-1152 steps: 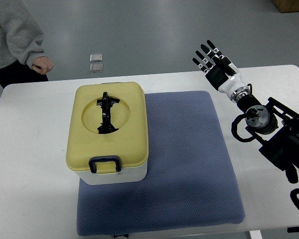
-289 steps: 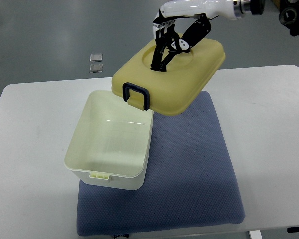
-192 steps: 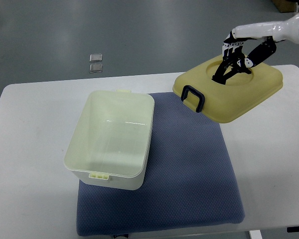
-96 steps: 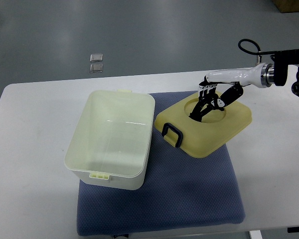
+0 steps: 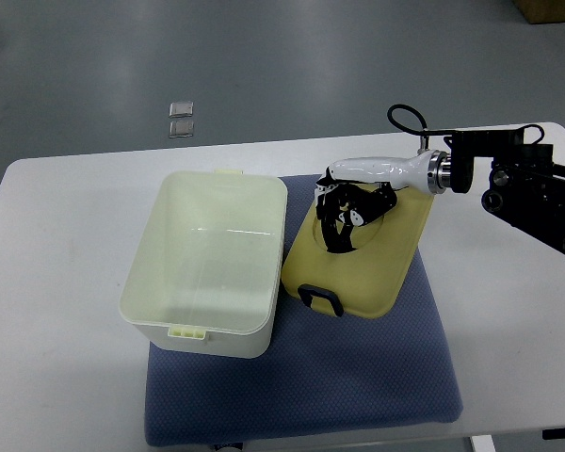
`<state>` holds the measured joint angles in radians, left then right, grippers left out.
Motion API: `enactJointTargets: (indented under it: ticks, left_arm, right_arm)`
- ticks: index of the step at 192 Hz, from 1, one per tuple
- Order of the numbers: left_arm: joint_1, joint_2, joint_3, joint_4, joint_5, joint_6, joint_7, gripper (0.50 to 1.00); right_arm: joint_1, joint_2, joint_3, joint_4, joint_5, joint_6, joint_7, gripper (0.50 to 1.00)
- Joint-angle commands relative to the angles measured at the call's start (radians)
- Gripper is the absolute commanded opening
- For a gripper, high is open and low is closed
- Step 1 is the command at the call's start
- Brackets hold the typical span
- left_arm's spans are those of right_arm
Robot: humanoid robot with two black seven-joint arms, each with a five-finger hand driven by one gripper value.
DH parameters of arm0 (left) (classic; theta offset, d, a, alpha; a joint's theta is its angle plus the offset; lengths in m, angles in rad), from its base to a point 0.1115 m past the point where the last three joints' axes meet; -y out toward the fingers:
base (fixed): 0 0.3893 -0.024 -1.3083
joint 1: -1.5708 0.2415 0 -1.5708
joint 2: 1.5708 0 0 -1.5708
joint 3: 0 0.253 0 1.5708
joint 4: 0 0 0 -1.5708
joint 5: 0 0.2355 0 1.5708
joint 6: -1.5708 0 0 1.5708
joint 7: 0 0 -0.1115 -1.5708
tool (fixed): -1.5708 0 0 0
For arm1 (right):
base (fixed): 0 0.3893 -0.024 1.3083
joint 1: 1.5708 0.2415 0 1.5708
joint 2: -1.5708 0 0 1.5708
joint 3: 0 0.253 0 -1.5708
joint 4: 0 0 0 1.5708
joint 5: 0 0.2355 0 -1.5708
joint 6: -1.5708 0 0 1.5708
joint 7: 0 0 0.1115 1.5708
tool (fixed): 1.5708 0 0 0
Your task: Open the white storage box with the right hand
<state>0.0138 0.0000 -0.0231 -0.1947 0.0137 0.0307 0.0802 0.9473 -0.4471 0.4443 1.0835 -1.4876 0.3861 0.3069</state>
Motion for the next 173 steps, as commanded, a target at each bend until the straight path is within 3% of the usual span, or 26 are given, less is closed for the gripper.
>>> enactJointTargets:
  ticks: [1, 6, 15, 39, 76, 110, 156, 173]
  left_arm:
    - [0.0, 0.0, 0.0, 0.0, 0.0, 0.0, 0.0, 1.0]
    - [0.0, 0.0, 0.0, 0.0, 0.0, 0.0, 0.001, 1.0]
    - [0.0, 0.0, 0.002, 0.0, 0.0, 0.0, 0.001, 1.0]
    - [0.0, 0.0, 0.002, 0.0, 0.0, 0.0, 0.001, 1.0]
    - [0.0, 0.0, 0.002, 0.001, 0.0, 0.0, 0.001, 1.0]
    - [0.0, 0.0, 0.005, 0.001, 0.0, 0.0, 0.001, 1.0]
    - [0.0, 0.0, 0.005, -0.002, 0.0, 0.0, 0.001, 1.0]
    - [0.0, 0.0, 0.005, -0.005, 0.0, 0.0, 0.001, 1.0]
  right_arm:
    - [-0.005, 0.001, 0.001, -0.013, 0.001, 0.0, 0.0, 0.787]
    - [-0.01, 0.001, 0.001, -0.016, 0.001, 0.0, 0.0, 0.85]
    - [-0.015, 0.001, -0.001, -0.025, 0.001, 0.0, 0.0, 0.897]
    - [-0.015, -0.002, -0.006, -0.045, 0.001, 0.014, 0.0, 0.93]
    - [-0.002, -0.021, -0.024, -0.047, 0.001, 0.039, 0.0, 0.93]
    - [0.068, -0.094, -0.022, -0.048, 0.001, 0.225, -0.003, 0.932]
    - [0.105, -0.097, 0.108, -0.148, 0.09, 0.224, -0.003, 0.932]
    - [0.099, -0.067, 0.191, -0.198, 0.184, 0.183, -0.005, 0.93]
